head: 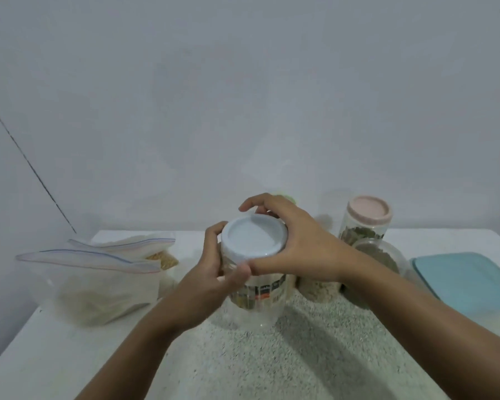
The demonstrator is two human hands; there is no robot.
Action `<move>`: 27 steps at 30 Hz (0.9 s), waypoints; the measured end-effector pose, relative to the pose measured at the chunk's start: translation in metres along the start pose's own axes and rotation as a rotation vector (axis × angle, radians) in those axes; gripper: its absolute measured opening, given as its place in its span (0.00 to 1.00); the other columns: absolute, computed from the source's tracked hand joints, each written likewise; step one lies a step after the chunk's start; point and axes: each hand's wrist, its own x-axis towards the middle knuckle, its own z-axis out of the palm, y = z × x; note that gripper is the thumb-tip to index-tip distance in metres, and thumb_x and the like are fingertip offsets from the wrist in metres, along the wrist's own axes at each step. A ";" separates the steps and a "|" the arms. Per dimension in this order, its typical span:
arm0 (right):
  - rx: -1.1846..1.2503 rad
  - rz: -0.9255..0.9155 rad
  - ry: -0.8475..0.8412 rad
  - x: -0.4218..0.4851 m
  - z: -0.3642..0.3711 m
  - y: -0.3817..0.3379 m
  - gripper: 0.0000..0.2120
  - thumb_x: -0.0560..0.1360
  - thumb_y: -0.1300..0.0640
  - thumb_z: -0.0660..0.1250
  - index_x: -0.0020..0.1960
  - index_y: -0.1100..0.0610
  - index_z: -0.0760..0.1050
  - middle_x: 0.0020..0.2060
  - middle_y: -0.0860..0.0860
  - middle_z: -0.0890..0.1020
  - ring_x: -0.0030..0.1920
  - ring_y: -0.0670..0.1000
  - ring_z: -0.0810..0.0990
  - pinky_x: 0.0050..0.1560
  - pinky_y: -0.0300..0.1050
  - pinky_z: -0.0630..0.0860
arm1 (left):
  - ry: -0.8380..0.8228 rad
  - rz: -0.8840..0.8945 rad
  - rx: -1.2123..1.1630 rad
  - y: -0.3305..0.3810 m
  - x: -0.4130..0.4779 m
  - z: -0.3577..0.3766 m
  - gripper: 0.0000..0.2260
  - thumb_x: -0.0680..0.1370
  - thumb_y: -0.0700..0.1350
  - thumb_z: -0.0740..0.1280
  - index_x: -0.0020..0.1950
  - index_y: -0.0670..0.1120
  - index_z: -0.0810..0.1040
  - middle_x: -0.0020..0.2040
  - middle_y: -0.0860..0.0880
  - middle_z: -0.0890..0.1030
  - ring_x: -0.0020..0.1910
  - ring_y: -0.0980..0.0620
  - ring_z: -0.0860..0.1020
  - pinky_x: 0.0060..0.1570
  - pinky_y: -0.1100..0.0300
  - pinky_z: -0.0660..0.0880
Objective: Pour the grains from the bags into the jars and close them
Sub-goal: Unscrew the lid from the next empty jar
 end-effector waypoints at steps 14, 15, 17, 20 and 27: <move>-0.406 0.083 -0.042 -0.022 0.083 0.030 0.28 0.70 0.34 0.73 0.64 0.44 0.72 0.57 0.44 0.69 0.58 0.47 0.70 0.58 0.46 0.72 | -0.038 -0.076 0.095 -0.072 -0.025 0.023 0.53 0.64 0.38 0.84 0.74 0.60 0.52 0.64 0.61 0.75 0.62 0.64 0.77 0.52 0.62 0.80; -0.496 0.047 0.003 -0.022 0.088 0.033 0.27 0.71 0.31 0.69 0.64 0.45 0.73 0.56 0.44 0.70 0.56 0.48 0.70 0.57 0.46 0.71 | -0.025 -0.058 0.111 -0.077 -0.022 0.025 0.53 0.63 0.37 0.84 0.75 0.60 0.54 0.63 0.65 0.76 0.63 0.64 0.77 0.54 0.63 0.79; -0.569 -0.008 0.057 -0.020 0.095 0.038 0.28 0.71 0.30 0.61 0.61 0.48 0.75 0.52 0.45 0.72 0.52 0.48 0.69 0.54 0.47 0.71 | -0.025 -0.042 0.127 -0.083 -0.018 0.026 0.50 0.61 0.33 0.83 0.74 0.56 0.60 0.62 0.65 0.77 0.65 0.62 0.76 0.57 0.66 0.76; -0.536 -0.085 0.113 -0.016 0.095 0.046 0.27 0.68 0.32 0.61 0.56 0.50 0.78 0.48 0.45 0.72 0.48 0.48 0.70 0.50 0.44 0.70 | -0.018 -0.075 0.150 -0.089 -0.014 0.026 0.42 0.60 0.31 0.82 0.67 0.52 0.69 0.58 0.61 0.81 0.60 0.62 0.79 0.54 0.68 0.75; -0.420 -0.257 -0.077 -0.007 0.078 0.056 0.24 0.66 0.36 0.70 0.55 0.51 0.80 0.47 0.46 0.72 0.48 0.49 0.71 0.52 0.51 0.72 | -0.068 -0.079 0.230 -0.094 -0.004 0.027 0.37 0.64 0.34 0.83 0.61 0.56 0.67 0.58 0.56 0.75 0.59 0.72 0.74 0.55 0.75 0.72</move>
